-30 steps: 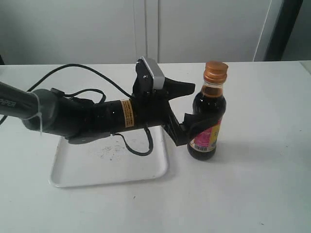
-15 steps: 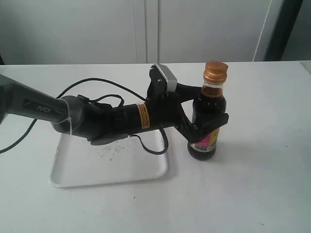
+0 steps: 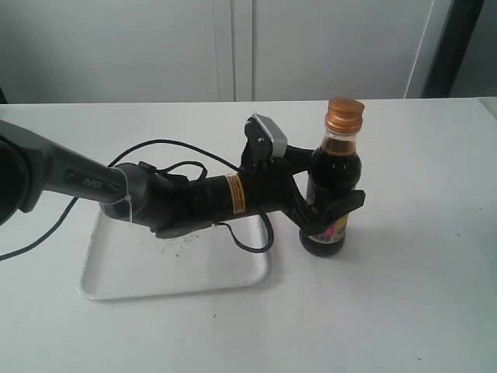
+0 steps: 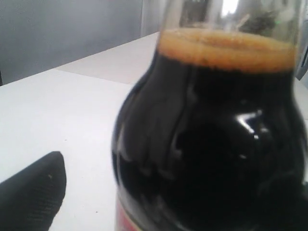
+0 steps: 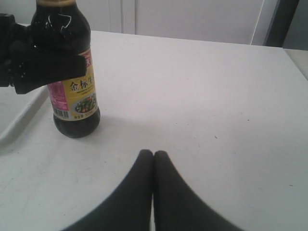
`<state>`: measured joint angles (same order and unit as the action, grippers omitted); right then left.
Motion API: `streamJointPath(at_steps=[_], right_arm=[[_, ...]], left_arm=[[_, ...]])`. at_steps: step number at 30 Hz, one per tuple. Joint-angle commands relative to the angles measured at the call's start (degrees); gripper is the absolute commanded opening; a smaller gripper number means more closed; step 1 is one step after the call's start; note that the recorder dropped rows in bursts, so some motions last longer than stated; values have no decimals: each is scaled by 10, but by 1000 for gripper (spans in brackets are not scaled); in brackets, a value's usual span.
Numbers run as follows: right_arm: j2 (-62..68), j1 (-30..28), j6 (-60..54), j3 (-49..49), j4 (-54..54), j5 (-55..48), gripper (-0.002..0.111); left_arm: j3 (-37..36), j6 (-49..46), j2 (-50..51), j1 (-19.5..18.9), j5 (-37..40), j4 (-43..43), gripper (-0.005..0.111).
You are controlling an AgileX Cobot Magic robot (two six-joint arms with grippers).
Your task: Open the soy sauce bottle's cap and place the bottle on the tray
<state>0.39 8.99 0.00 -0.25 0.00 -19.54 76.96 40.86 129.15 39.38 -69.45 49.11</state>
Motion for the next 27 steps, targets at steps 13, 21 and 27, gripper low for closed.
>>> streamJointPath(at_steps=[13,21,27], right_arm=[[-4,-5,3,3,0,3,0],[-4,-5,3,3,0,3,0],[-4,-5,3,3,0,3,0]], left_arm=[[4,-20,2,16,-5,12,28],[4,-23,2,16,-5,16,0],[4,-23,2,16,-5,21,0]])
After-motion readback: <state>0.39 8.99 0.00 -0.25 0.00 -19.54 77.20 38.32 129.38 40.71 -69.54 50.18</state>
